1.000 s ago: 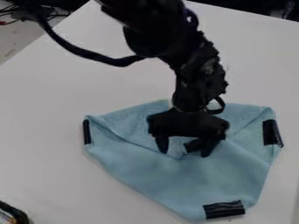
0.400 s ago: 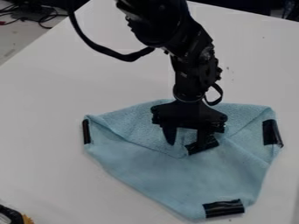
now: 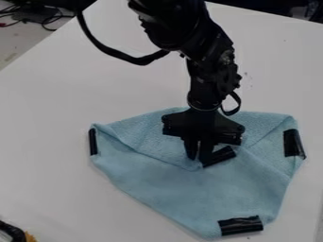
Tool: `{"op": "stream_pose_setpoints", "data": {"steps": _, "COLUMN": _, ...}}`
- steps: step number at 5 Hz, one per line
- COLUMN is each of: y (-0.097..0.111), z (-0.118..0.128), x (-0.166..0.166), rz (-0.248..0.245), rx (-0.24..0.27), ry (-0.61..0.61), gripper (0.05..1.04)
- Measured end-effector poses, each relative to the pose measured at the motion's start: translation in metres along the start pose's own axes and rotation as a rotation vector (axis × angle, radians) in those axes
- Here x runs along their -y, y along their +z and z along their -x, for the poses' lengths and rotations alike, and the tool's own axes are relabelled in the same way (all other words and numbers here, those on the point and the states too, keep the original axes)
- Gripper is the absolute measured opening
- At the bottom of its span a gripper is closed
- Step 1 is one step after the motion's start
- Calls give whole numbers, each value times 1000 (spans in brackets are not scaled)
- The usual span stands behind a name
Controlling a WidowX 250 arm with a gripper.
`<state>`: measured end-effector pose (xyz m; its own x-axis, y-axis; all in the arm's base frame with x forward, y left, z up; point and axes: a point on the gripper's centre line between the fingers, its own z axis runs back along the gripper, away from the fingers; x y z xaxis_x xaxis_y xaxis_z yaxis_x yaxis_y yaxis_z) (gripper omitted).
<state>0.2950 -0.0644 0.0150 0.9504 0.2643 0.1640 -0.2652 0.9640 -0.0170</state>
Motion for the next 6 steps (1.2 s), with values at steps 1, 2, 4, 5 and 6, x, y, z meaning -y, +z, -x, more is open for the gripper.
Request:
{"op": "stream_pose_setpoints", "data": {"steps": 1, "y": 0, "z": 2, "x": 2, "rz": 0, "rx": -4, "ry": 9, "gripper": 90}}
{"op": "stream_pose_setpoints", "data": {"steps": 2, "y": 6, "z": 2, "x": 6, "rz": -28, "rx": -10, "ry": 6, "gripper": 243}}
{"op": "stream_pose_setpoints", "data": {"steps": 4, "y": 46, "z": 1, "x": 17, "rz": -124, "rx": 12, "ry": 39, "gripper": 801}}
{"op": "stream_pose_setpoints", "data": {"steps": 5, "y": 36, "z": 15, "x": 15, "rz": -99, "rx": -7, "ry": 78, "gripper": 1003}}
{"op": "stream_pose_setpoints", "data": {"steps": 6, "y": 24, "z": 19, "x": 16, "rz": -29, "rx": -3, "ry": 111, "gripper": 1005}}
